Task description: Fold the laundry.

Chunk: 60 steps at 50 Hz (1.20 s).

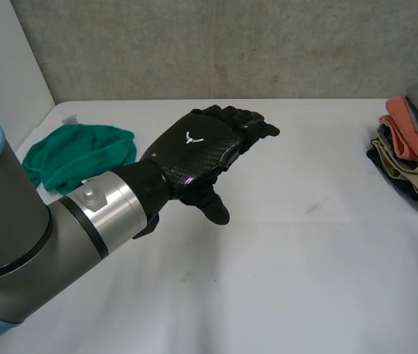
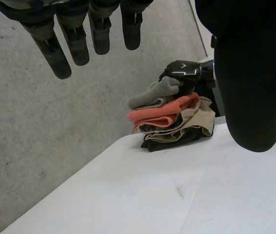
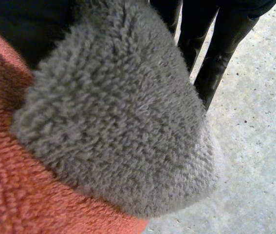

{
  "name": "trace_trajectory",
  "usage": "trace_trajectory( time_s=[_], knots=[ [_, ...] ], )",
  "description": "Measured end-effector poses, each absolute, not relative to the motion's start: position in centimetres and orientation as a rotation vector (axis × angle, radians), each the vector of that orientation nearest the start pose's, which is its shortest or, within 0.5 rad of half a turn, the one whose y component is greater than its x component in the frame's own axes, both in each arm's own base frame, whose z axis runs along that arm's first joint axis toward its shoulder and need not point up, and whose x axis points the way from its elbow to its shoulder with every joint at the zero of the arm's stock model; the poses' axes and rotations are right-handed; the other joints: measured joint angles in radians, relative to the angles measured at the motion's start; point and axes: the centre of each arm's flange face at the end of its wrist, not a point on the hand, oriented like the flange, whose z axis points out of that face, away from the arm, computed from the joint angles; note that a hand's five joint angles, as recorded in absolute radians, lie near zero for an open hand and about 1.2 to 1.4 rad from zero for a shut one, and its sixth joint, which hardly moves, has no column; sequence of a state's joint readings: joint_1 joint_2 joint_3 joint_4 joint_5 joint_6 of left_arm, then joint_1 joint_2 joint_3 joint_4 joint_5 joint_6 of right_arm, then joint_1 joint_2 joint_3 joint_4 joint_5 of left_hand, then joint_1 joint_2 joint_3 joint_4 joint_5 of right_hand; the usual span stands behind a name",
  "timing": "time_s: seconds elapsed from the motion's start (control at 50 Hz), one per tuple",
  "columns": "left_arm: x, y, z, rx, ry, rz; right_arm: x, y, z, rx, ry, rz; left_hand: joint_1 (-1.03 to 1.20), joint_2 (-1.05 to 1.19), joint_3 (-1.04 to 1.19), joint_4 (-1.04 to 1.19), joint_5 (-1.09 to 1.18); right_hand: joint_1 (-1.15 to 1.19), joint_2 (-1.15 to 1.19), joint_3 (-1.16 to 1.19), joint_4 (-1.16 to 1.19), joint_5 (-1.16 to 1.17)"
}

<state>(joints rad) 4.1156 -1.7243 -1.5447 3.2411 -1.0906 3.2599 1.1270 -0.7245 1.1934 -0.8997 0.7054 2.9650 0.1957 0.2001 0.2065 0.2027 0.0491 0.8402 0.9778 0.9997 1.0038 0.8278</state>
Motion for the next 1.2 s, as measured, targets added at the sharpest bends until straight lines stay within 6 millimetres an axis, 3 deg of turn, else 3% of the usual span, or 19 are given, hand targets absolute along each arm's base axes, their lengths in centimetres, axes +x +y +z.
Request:
trace_trajectory(
  time_s=[0.04,0.06,0.12,0.28,0.54,0.64,0.7,0.74,0.8,0.82,0.86,0.88,0.92,0.96,0.98,1.02,1.06,1.08,1.2],
  knots=[
    [-32.8,-17.4,27.8,-1.042,-1.558,1.616,-1.6,-50.3,16.8,-0.901,1.692,-2.538,0.000,0.000,0.000,0.000,0.000,-0.273,-0.265,-0.277,-0.276,-0.257],
    [-32.8,-17.4,27.8,-1.040,-1.558,1.614,-1.6,-50.2,17.2,-0.896,1.692,-2.544,0.000,0.000,0.000,0.000,0.000,-0.516,-0.562,-0.569,-0.548,-0.513],
    [-32.8,-17.3,27.8,-1.035,-1.559,1.611,-1.5,-49.7,18.6,-0.873,1.697,-2.566,0.000,0.000,0.000,0.000,0.000,-0.636,-0.745,-0.764,-0.758,-0.736],
    [-32.9,-17.1,27.9,-1.017,-1.559,1.592,-2.3,-46.8,22.7,-0.626,1.865,-2.535,0.000,0.000,0.000,0.000,0.000,-0.639,-0.756,-0.784,-0.765,-0.766],
    [-32.9,-17.1,27.9,-1.012,-1.560,1.589,-7.5,-41.2,23.9,-0.271,2.372,-2.260,0.000,0.000,0.000,0.000,0.000,-0.639,-0.756,-0.784,-0.765,-0.765],
    [-32.9,-17.2,28.0,-1.010,-1.559,1.596,-9.4,-40.4,26.2,-0.251,2.595,-2.337,0.000,0.000,0.000,0.000,0.000,-0.639,-0.756,-0.784,-0.765,-0.765],
    [-32.8,-17.3,28.1,-1.009,-1.557,1.601,-8.7,-40.6,28.2,-0.292,2.594,-2.475,0.000,0.000,0.000,0.000,0.000,-0.639,-0.756,-0.784,-0.765,-0.766],
    [-32.8,-17.5,28.3,-1.003,-1.560,1.615,-6.5,-40.9,30.7,-0.353,2.479,-2.649,0.000,0.000,0.000,0.000,0.000,-0.639,-0.756,-0.784,-0.765,-0.766],
    [-32.6,-17.9,28.4,-0.992,-1.566,1.637,-5.9,-41.0,31.3,-0.367,2.436,-2.690,0.000,0.000,0.000,0.000,0.000,-0.639,-0.756,-0.784,-0.765,-0.766],
    [-32.2,-18.9,28.8,-0.955,-1.587,1.699,-0.6,-40.4,34.3,-0.445,2.116,-2.873,0.000,0.000,0.000,0.000,0.000,-0.639,-0.756,-0.784,-0.765,-0.765],
    [-31.7,-20.1,29.2,-0.912,-1.611,1.763,0.1,-40.2,34.5,-0.455,2.075,-2.886,0.000,0.000,0.000,0.000,0.000,-0.639,-0.756,-0.784,-0.765,-0.766],
    [-31.2,-21.2,29.5,-0.873,-1.633,1.818,5.2,-38.5,35.9,-0.528,1.798,-2.917,0.000,0.000,0.000,0.000,0.000,-0.639,-0.756,-0.784,-0.765,-0.766],
    [-30.5,-22.7,29.6,-0.823,-1.667,1.886,7.6,-37.5,36.1,-0.570,1.684,-2.900,0.000,0.000,0.000,0.000,0.000,-0.639,-0.756,-0.784,-0.765,-0.766],
    [-29.0,-25.6,29.4,-0.750,-1.731,1.993,12.0,-35.2,35.7,-0.653,1.507,-2.831,0.000,0.000,0.000,0.000,0.000,-0.639,-0.756,-0.786,-0.765,-0.766],
    [-29.0,-25.6,29.4,-0.750,-1.731,1.993,12.0,-35.2,35.7,-0.653,1.507,-2.831,0.000,0.000,0.000,0.000,0.000,-0.639,-0.756,-0.786,-0.765,-0.766],
    [-26.6,-29.8,28.4,-0.689,-1.833,2.113,16.5,-32.3,34.0,-0.750,1.382,-2.709,0.000,0.000,0.000,0.000,0.000,-0.639,-0.756,-0.786,-0.765,-0.766],
    [-25.7,-31.3,27.9,-0.682,-1.872,2.148,18.0,-31.2,33.1,-0.785,1.355,-2.656,0.000,0.000,0.000,0.000,0.000,-0.639,-0.756,-0.786,-0.765,-0.766],
    [-23.6,-34.4,26.2,-0.694,-1.969,2.208,20.5,-29.1,31.2,-0.845,1.332,-2.552,0.000,0.000,0.000,0.000,0.000,-0.639,-0.756,-0.786,-0.765,-0.769],
    [-19.2,-40.6,20.1,-0.896,-2.210,2.249,24.0,-25.7,26.0,-0.960,1.438,-2.310,0.004,0.002,0.000,0.002,0.000,-0.639,-0.756,-0.786,-0.765,-0.770]
  ],
)
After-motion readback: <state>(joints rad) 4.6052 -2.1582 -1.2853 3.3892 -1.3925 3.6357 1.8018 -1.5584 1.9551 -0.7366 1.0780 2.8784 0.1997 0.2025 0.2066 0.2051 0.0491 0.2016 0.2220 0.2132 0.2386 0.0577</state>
